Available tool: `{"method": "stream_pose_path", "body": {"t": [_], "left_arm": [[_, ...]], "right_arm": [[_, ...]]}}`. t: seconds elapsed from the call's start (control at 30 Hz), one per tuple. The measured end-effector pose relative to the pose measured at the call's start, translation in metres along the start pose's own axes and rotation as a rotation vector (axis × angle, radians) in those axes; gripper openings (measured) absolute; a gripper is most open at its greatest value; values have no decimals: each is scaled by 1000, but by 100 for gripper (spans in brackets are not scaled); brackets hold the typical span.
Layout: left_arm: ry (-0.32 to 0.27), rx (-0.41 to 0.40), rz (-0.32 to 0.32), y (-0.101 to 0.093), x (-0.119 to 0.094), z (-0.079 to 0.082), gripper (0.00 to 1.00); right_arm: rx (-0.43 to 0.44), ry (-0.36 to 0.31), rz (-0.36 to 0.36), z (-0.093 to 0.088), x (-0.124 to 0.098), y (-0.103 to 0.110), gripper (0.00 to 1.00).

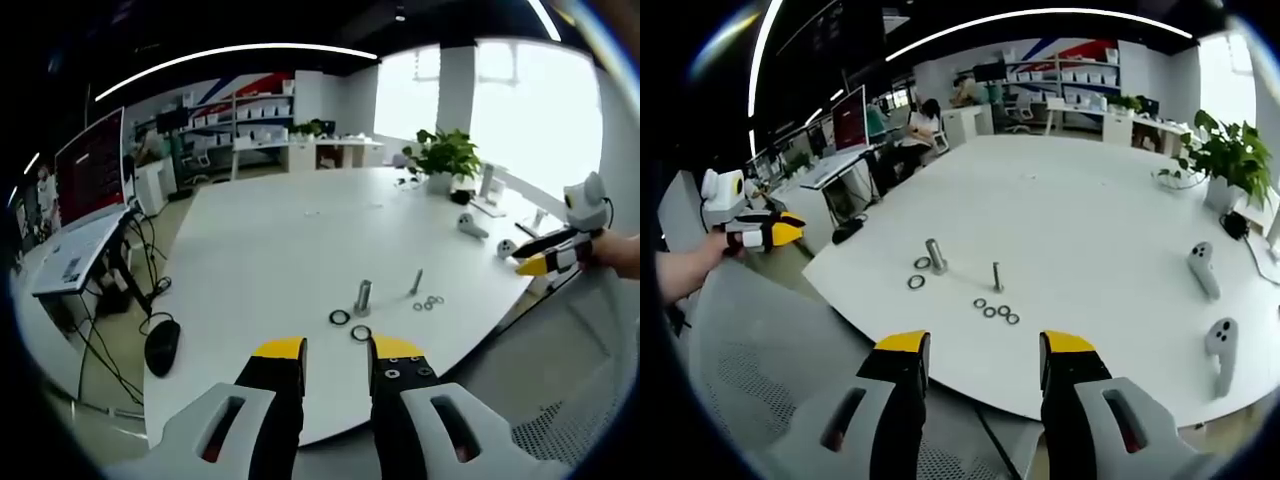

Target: Place the washer onto the threaded stud by aligning its center hole with the stud, sliding it down to the base, and recovering from edge contact or off-axis alignment until the washer reaches the visible bottom stop.

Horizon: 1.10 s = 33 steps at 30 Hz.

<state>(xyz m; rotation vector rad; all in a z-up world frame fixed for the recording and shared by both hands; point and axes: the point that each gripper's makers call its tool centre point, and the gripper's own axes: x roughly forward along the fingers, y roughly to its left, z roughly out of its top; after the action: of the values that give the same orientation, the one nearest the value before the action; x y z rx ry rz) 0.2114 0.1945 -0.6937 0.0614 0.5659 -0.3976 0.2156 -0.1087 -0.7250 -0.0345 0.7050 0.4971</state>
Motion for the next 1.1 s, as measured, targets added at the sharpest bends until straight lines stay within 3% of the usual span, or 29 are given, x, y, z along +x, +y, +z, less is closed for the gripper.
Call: {"method": "stream_pose_path", "body": {"t": [0.33,0.47,1.1], "left_arm": [[24,3,-2,-1,2,-4,22],[28,3,-3,-1,2,-4,21],[62,-1,8,3,3,-12,22]], "right_arm": [[-7,36,38,-7,5,7,44],[0,11,38,-2,3,7,43],[15,17,39,-3,5,7,42]]}}
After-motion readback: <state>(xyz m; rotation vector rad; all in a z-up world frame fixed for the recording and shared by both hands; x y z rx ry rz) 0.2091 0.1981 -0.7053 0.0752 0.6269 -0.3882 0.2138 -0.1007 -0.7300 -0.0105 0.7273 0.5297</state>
